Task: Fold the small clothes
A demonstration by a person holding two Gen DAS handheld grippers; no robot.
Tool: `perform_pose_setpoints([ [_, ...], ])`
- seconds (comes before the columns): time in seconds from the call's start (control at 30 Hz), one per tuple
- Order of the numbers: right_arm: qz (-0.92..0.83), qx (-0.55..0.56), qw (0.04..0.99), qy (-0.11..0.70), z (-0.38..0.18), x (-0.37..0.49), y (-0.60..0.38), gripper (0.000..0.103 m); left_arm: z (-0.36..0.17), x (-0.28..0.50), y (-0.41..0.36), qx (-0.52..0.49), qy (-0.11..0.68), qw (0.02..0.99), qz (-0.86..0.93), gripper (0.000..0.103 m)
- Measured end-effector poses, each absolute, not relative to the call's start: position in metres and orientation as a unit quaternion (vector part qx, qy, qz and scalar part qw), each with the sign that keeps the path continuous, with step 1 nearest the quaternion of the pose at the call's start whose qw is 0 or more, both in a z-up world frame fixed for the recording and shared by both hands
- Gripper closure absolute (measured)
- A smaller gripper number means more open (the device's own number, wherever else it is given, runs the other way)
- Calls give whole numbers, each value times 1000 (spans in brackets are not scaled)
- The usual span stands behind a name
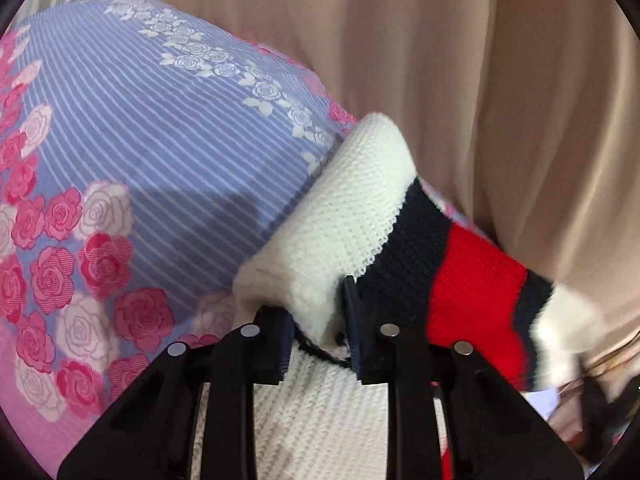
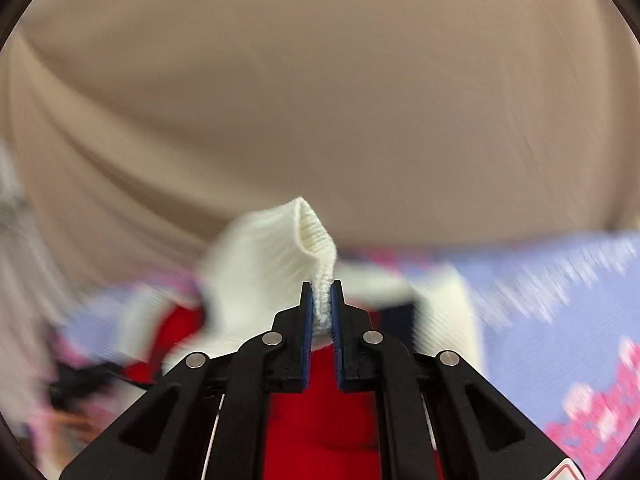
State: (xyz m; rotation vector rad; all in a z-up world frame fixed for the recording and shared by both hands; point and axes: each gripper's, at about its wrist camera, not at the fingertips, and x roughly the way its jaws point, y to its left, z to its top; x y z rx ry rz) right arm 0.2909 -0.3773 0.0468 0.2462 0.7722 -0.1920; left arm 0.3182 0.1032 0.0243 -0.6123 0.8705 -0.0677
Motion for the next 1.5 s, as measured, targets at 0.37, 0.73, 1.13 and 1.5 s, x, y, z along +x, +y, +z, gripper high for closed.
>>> perform_pose_setpoints([
  [0.37, -92, 161, 908, 375, 10, 276, -396, 97, 24, 293, 69, -182, 393, 901, -9, 84],
  [0.73, -111, 136, 918, 354, 35, 264, -378, 83, 19, 278, 32, -153, 371, 916, 1, 83],
  [1.13, 146, 53, 909, 386, 57, 406, -173, 59, 15, 266, 44, -174, 364, 915, -9, 82],
  [1.5, 172, 10, 876, 451, 26, 475, -104, 84, 12, 269, 51, -183, 362, 914, -12, 82],
])
